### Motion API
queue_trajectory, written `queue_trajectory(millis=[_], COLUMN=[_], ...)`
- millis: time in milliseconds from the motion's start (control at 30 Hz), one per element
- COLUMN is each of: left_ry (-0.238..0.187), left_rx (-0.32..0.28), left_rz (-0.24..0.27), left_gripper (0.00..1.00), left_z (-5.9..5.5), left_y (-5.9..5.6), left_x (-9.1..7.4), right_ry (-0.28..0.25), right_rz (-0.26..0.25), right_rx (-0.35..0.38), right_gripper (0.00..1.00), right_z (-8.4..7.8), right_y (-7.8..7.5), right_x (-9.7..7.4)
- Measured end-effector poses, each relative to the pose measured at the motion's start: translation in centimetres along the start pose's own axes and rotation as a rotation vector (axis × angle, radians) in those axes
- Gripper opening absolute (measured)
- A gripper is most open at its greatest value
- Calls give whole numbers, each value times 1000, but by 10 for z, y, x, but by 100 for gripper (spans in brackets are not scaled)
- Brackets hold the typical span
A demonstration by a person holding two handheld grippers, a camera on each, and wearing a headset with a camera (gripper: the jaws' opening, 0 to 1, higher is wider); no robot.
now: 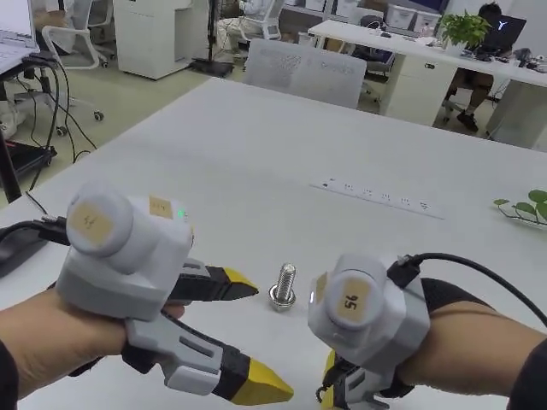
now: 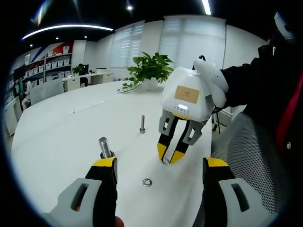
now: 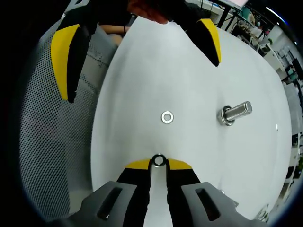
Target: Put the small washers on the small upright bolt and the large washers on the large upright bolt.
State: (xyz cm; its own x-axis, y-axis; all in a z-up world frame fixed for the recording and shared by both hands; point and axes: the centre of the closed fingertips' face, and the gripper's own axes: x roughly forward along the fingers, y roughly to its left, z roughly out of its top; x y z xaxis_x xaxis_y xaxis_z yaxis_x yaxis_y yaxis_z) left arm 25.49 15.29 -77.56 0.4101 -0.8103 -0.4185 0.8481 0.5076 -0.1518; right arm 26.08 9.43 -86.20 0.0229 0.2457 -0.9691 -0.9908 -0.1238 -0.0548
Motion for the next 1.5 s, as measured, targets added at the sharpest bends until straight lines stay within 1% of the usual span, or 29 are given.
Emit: queue_trajectory(millis=[400,733,1167,1300,1500], left_ry=[4,4,6,6,9], left_rx=[0,0,-3,-4,-5], left_rz=[-7,-7,-2,-2,-5], left_gripper=[73,73,73,73,73], left_z=[-1,-1,-1,-1,-2], left_y=[-2,-1,-1,-1,-1], left_x=[0,0,0,0,1], right_ry=[-20,-24,-27,-28,-31], right_rz=[-27,-60,-77,-89,-117], right_rx=[45,69,88,94,111], right_gripper=[12,12,12,12,12], right_z=[-6,-14,-22,-25,-32], right_y=[-13,-31,-49,-55,-68], right_x=[-16,-35,-59,-67,-80])
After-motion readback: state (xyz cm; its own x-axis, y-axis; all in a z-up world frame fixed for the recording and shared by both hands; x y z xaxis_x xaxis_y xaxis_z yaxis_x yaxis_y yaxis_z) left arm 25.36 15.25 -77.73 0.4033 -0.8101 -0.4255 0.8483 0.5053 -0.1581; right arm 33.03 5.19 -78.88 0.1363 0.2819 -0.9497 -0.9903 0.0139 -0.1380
